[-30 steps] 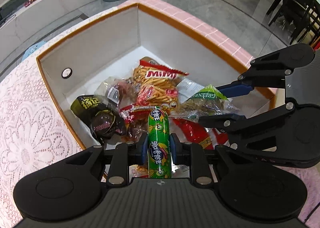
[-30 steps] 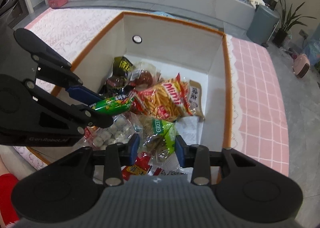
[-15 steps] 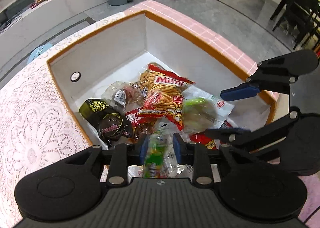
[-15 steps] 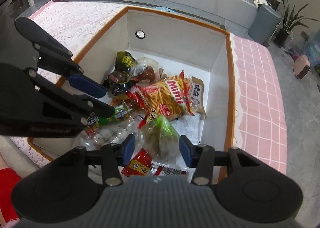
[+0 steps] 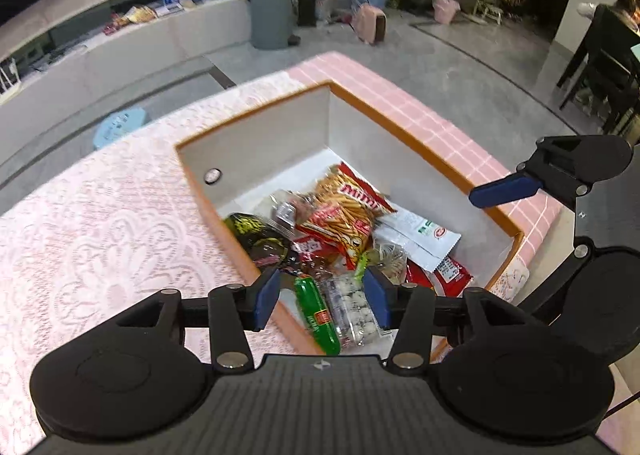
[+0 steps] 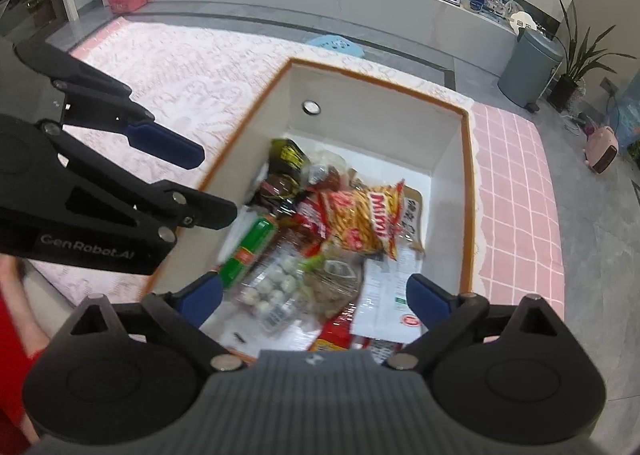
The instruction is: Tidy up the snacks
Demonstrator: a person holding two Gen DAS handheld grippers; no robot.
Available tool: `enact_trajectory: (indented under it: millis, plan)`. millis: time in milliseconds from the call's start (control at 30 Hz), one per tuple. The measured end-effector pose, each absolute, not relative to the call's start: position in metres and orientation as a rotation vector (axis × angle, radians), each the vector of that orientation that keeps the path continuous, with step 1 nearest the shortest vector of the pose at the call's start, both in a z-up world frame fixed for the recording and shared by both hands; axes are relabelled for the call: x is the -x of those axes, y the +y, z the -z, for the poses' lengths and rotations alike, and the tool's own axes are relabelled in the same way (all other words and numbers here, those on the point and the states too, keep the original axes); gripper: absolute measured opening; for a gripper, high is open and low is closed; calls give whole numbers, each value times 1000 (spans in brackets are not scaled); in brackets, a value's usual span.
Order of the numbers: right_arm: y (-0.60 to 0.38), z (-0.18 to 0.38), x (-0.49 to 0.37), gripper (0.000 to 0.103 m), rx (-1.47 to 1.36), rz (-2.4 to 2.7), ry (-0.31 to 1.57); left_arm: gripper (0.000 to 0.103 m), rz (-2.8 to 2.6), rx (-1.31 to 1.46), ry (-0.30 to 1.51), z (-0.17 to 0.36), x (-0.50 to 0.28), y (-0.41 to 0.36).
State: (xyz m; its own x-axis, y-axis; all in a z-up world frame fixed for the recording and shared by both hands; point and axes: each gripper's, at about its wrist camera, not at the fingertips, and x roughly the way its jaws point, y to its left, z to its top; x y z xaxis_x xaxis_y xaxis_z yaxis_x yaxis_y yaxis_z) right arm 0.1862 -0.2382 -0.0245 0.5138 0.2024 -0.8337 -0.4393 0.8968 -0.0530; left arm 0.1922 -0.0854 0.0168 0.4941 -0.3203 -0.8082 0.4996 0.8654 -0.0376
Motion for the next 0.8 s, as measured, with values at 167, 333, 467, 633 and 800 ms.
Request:
enact_trajectory:
  millis: [167,333,467,633,800]
  plan:
    - [-227,-2,-170,100,231,-409,918,65,450,-208,821,-43,-167,-64]
    - [-217,-21,-145,100,165,-412,862,85,363,-167,657,-67,-134,-39]
    - [-209,-24,-119,100,111,-410,805,90,289,-162,565,-77,-110,-25]
    - [-197,-18,-79,100,57,-310,624,93,186,-198,494,-73,-80,-17]
    - [-187,-3,-43,100,-13,-241,484,93,121,-192,460,-61,-58,-10]
